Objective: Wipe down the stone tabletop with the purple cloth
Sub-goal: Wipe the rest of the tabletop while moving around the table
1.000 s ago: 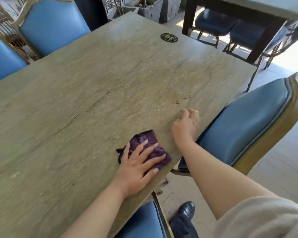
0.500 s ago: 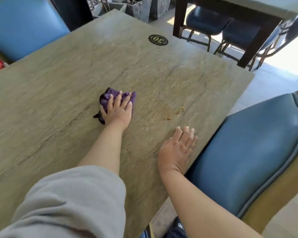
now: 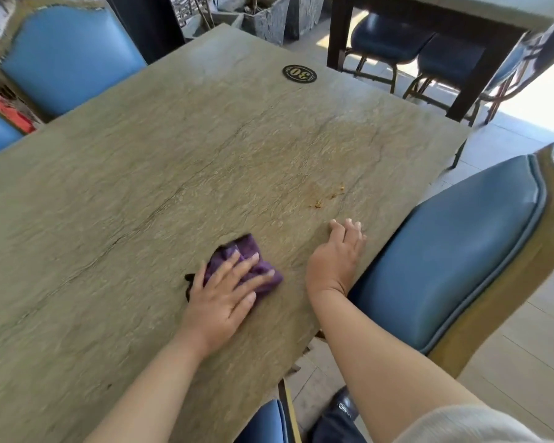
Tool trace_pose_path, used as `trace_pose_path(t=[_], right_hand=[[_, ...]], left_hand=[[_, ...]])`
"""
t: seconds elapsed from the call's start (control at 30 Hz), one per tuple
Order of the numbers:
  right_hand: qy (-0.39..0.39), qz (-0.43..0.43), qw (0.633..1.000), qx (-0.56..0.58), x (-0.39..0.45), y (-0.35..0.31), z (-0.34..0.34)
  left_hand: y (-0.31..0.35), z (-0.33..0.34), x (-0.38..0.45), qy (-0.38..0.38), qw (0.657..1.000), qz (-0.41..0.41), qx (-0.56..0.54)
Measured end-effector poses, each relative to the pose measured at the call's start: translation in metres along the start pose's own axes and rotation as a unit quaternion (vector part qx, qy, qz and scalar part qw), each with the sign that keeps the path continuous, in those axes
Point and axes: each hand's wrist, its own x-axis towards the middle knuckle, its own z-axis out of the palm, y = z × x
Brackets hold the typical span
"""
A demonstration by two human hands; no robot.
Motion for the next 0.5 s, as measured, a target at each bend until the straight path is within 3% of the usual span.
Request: trace_pose_path(t=[0.13, 0.2, 0.27, 0.37, 0.5], right_hand=[[-0.054, 0.012, 0.997, 0.063, -0.007, 0.005, -0.016], [-0.088, 0.008, 0.993, 0.077, -0.013, 0.01, -0.025], [-0.106, 0.005, 0.99, 0.09, -0.019, 0.016, -0.032], [-0.118, 0.027, 0.984, 0.131, -0.025, 0.016, -0.04], [-0.11, 0.093, 0.978, 0.152, -0.021, 0.004, -0.047]], left_hand=[[0.0, -0.011, 0.079, 0.014, 0.976, -0.215, -0.036], [0.015, -0.011, 0.098, 0.001, 0.967, -0.25, -0.048], [0.032, -0.004, 0.087, 0.01, 0.979, -0.201, -0.036], [0.053, 0.009, 0.037, 0.002, 0.998, -0.062, -0.01], [0.058, 0.013, -0.007, -0.037, 0.998, 0.051, -0.023]])
